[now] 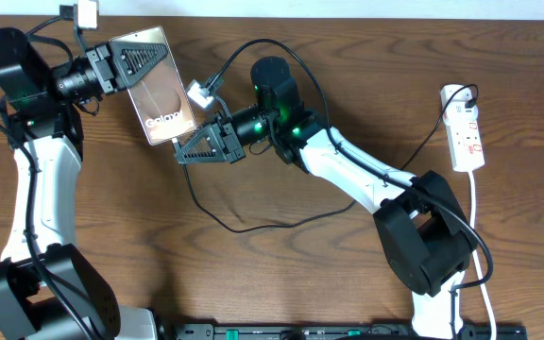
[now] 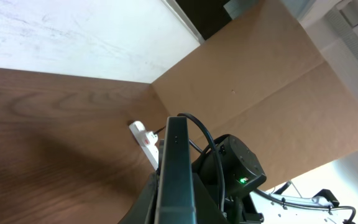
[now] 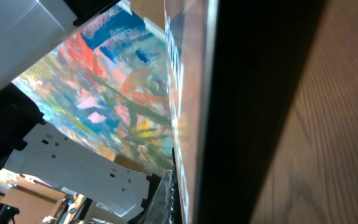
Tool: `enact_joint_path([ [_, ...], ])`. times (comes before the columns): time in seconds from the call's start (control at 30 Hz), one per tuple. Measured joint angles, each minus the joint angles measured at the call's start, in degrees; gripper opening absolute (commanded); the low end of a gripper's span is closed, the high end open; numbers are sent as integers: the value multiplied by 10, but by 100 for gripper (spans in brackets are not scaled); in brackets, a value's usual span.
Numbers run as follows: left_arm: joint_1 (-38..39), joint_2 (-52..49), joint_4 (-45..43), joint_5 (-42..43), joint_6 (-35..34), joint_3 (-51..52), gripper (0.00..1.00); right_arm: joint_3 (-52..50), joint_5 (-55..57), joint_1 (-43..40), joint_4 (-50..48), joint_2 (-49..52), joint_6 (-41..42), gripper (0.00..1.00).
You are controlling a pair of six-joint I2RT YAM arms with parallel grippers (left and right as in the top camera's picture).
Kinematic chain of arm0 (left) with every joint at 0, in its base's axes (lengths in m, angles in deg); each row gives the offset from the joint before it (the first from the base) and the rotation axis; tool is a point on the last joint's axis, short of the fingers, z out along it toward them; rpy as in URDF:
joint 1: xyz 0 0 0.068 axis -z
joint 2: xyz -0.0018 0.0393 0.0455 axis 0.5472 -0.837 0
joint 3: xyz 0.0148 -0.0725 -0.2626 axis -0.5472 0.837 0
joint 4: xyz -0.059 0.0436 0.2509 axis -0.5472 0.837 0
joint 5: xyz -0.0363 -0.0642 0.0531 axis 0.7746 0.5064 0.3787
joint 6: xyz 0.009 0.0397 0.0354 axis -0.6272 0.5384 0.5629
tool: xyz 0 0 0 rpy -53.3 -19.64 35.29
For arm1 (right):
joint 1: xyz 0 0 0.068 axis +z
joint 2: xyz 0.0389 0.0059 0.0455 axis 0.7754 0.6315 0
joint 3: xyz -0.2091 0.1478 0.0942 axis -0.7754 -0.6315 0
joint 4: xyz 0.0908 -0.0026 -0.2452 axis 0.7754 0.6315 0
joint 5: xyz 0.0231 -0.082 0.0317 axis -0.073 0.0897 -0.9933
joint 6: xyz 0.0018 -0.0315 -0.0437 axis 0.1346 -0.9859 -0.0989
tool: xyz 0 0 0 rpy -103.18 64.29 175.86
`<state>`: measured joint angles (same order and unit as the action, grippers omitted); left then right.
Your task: Plug charger to phone and switch on socket
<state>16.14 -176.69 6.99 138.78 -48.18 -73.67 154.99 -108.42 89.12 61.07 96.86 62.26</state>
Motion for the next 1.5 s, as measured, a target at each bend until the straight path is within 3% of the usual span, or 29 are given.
enact_joint_path([
  [1.5, 0, 0, 21, -13, 3, 0, 7, 0, 7, -1, 3, 0, 1, 1],
])
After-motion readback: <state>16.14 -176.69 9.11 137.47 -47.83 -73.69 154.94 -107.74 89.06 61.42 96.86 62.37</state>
